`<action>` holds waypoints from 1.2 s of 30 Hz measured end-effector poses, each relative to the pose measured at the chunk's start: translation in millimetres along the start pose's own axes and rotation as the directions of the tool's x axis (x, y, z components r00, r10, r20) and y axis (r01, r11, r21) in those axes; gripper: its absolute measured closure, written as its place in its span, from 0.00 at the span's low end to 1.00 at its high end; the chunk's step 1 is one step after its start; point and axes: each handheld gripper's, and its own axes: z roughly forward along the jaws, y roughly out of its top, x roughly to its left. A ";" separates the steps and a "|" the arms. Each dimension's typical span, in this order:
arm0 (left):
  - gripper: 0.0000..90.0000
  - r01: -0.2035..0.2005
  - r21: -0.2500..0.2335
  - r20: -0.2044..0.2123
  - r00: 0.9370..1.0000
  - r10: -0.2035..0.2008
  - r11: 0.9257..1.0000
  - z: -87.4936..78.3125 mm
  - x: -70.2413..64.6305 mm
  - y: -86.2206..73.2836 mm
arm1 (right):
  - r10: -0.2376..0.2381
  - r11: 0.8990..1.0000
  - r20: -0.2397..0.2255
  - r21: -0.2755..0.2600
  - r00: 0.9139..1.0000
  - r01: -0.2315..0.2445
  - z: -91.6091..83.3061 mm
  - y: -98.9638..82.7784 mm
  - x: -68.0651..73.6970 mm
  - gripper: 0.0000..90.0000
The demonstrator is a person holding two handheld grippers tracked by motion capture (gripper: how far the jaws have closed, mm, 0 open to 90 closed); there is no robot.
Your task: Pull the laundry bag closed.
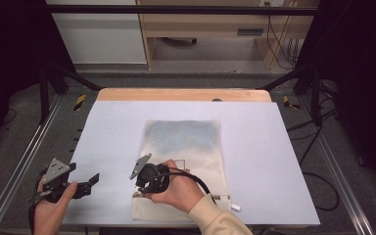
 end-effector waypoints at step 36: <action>0.06 -0.057 0.056 0.012 0.998 0.057 0.997 20.0 -4.6 7.8 | -0.014 1.000 -0.060 -0.016 0.998 0.013 28.7 -0.6 13.5 0.83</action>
